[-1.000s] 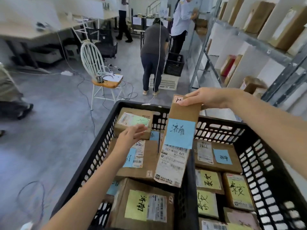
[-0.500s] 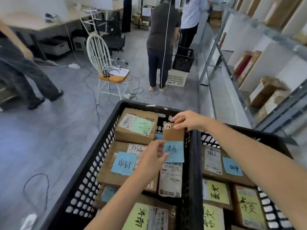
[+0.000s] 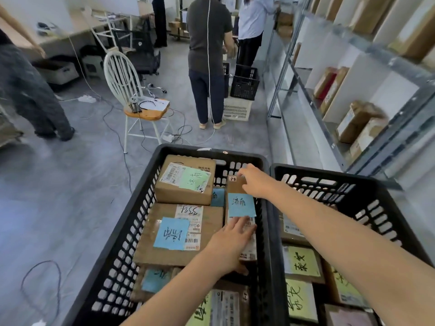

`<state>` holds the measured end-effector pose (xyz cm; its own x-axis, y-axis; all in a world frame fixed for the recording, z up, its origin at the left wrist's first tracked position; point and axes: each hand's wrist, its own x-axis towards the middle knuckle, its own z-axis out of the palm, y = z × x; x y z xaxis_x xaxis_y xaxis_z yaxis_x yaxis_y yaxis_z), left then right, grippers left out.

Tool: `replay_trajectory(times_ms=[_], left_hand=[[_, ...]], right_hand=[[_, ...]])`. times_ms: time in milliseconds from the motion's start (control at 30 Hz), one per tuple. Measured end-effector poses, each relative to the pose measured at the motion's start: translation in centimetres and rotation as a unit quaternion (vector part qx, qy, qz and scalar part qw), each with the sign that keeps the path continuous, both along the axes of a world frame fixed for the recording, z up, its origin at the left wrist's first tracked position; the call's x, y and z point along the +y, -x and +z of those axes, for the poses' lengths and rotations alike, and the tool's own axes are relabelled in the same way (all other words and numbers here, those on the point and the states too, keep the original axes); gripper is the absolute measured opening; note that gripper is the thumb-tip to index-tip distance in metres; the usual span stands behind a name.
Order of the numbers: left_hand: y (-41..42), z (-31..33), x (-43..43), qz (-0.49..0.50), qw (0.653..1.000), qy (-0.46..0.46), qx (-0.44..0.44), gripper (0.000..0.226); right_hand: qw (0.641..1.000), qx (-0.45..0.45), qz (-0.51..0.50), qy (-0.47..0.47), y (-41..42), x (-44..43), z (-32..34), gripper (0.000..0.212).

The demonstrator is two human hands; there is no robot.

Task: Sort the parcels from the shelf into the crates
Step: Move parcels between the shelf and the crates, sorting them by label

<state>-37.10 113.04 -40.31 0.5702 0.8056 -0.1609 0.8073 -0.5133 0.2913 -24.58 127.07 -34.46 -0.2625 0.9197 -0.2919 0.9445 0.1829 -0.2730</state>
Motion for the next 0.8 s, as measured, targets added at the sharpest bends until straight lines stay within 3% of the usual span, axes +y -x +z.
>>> replay_trajectory(times_ms=[67,133,233,367,600,800], left_hand=[[0.1,0.2,0.5,0.007,1.0,-0.023,0.004,0.104],[0.4,0.3,1.0,0.008,1.0,0.011,-0.018,0.1],[0.7,1.2,1.4,0.059,0.986,0.096,-0.122,0.079],[1.0,3.6,2.4,0.131,0.967,0.068,-0.209,0.047],[-2.3,11.7,2.7,0.05,0.977,-0.099,-0.183,0.051],[-10.2,18.6,-1.5,-0.051,0.959,-0.135,-0.245,0.054]], right_hand=[[1.0,0.012,-0.001,-0.005,-0.2,-0.7,0.6,0.032],[0.999,0.03,-0.001,-0.015,-0.8,-1.6,1.4,0.035],[0.996,0.064,-0.019,-0.052,-2.4,-3.4,2.8,0.037],[0.99,0.085,-0.072,-0.087,-4.9,-7.1,4.1,0.043],[0.98,0.085,-0.102,-0.151,-9.6,-14.5,8.8,0.054],[0.959,0.053,-0.149,-0.235,-15.8,-22.2,15.3,0.056]])
